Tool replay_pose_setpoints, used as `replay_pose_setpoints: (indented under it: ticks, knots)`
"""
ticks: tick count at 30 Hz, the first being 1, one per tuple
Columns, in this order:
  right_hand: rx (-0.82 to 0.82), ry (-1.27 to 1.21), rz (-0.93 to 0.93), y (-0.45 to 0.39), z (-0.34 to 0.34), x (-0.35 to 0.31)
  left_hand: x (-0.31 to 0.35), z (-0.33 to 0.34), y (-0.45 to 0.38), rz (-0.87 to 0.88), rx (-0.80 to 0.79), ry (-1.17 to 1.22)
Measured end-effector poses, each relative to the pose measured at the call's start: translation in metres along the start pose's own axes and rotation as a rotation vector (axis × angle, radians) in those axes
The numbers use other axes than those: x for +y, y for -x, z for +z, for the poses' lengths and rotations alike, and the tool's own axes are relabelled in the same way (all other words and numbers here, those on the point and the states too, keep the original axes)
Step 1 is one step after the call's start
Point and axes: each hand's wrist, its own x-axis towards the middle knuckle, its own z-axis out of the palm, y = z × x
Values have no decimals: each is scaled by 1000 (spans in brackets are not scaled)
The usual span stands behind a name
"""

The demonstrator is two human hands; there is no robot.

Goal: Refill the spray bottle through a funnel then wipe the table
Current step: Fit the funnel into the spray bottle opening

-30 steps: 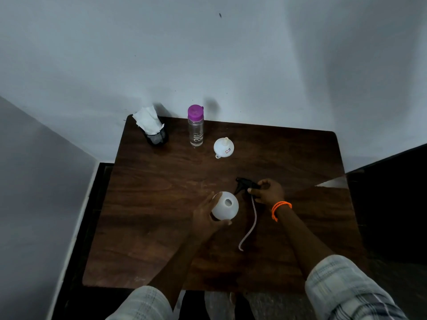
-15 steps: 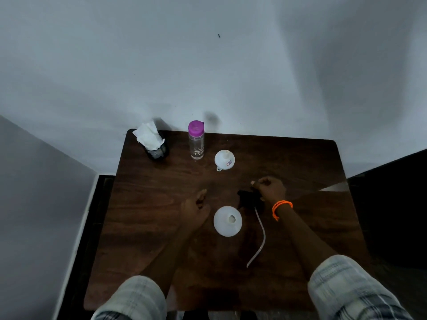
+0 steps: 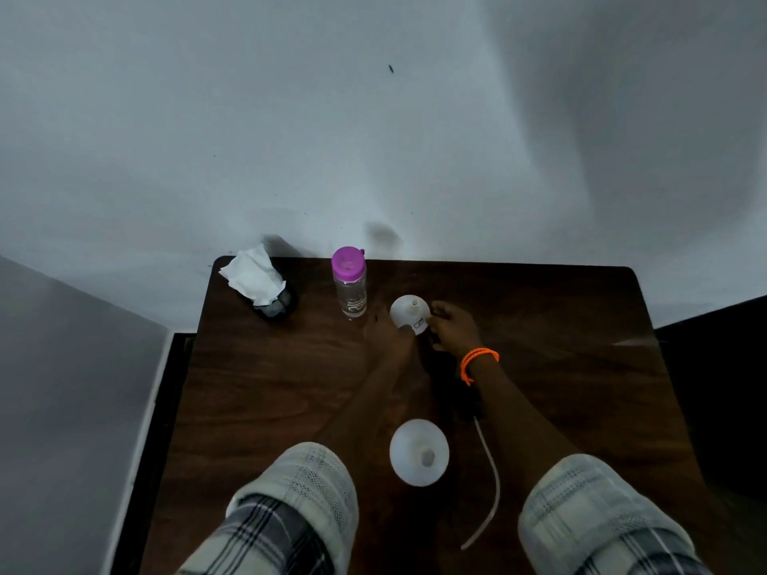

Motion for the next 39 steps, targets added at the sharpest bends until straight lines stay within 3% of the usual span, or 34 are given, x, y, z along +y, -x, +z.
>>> replay_pose_setpoints:
  ticks: [3, 10, 16, 24, 29, 39]
  knots:
    - [-49, 6, -3, -3, 1, -3, 3, 8, -12, -61, -21, 28]
    - [-92, -231, 121, 9, -16, -6, 19, 6, -1, -184, -64, 226]
    - [-69, -420, 122, 36, -33, -13, 35, -8, 27, -150, -59, 366]
    - [-57, -612, 91, 92, -52, -40, 53, -41, 77, -2, 70, 525]
    - [-20, -636, 59, 125, -58, -48, 66, -63, 115, 33, 146, 606]
    - [-35, -531, -152, 186, -69, -40, 56, -106, 155, -52, 108, 782]
